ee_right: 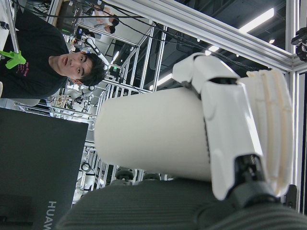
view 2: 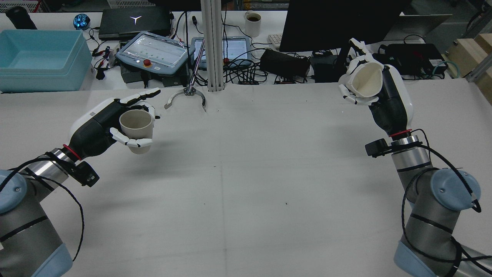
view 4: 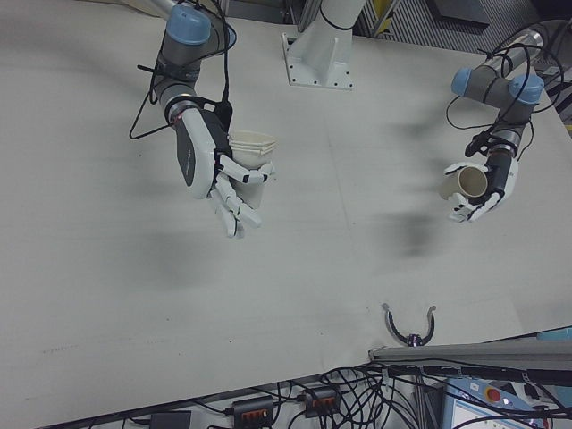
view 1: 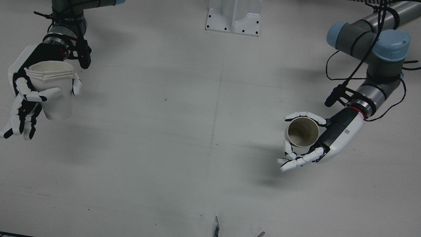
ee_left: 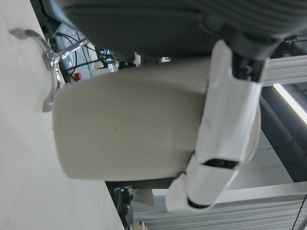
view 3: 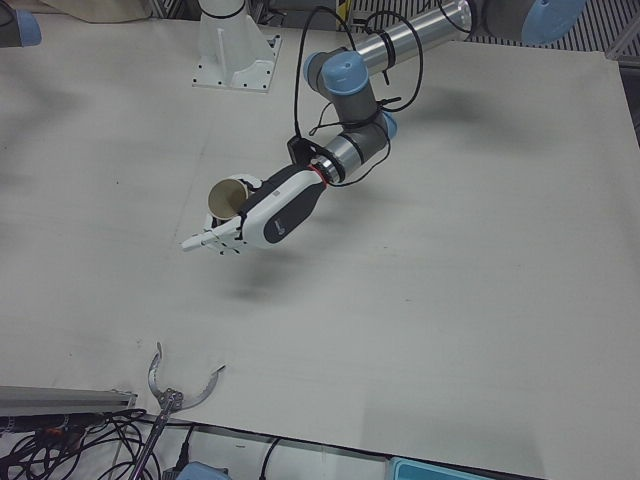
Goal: Pour water
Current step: 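Lift both cups and bring them toward each other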
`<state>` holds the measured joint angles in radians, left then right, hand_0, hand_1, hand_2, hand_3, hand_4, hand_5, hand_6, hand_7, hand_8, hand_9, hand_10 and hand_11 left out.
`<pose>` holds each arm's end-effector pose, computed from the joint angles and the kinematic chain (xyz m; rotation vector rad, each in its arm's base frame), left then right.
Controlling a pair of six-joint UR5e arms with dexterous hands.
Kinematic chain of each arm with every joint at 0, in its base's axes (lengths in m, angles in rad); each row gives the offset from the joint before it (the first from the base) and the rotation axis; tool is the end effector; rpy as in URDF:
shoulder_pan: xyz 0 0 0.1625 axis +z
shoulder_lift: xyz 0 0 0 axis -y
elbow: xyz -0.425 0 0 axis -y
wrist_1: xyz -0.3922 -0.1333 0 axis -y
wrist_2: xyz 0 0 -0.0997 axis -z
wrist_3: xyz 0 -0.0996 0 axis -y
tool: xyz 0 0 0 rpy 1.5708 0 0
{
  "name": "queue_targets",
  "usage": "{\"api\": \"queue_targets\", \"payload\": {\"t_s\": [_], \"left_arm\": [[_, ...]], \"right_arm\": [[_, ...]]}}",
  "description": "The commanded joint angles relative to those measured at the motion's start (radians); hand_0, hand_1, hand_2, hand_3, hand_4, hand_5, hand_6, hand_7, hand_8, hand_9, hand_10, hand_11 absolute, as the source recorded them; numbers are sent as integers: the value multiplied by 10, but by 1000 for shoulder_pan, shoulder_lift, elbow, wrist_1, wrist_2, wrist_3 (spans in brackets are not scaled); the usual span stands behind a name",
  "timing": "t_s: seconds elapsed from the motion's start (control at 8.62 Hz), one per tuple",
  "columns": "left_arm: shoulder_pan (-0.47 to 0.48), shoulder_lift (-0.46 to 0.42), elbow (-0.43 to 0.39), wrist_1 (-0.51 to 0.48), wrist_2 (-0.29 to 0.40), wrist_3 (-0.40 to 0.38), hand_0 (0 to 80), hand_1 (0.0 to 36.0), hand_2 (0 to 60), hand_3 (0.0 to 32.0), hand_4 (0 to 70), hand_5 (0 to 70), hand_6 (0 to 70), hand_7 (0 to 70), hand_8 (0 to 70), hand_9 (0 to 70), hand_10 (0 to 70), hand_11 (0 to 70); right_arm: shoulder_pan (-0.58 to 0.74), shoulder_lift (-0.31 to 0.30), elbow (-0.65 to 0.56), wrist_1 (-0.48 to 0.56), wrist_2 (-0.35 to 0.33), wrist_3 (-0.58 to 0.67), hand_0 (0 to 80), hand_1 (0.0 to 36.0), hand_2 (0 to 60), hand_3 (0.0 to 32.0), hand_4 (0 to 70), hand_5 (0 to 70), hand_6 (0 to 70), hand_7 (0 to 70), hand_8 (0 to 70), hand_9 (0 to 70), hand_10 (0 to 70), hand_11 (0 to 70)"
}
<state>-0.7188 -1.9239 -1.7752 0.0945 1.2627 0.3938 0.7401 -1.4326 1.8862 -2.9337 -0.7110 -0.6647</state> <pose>0.3508 -0.5242 0.4006 -0.3143 2.3426 -1.3950 -0.2459 -0.5073 0.4503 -0.3596 2.5993 -1.7160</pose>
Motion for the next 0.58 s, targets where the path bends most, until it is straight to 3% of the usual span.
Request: {"api": "queue_targets", "payload": {"t_s": [0.0,0.23,0.46], "left_arm": [[78,-162,43,62,4,31,800,360,600,0,222,55,507,700,495,662,169,292],[143,-208,43,76,4,60,800,360,600,0,227,54,509,700,494,663,168,291],[198,-301,62,89,4,112,800,360,600,0,226,55,514,700,497,666,170,294]], "right_arm": [[5,18,4,1,31,-12,724,348,340,0,348,616,84,161,6,18,63,120],[4,55,7,1,47,-83,732,358,366,0,332,641,85,162,7,18,64,123],[1,113,8,10,59,-223,685,346,371,0,350,625,94,172,8,23,69,128]]}}
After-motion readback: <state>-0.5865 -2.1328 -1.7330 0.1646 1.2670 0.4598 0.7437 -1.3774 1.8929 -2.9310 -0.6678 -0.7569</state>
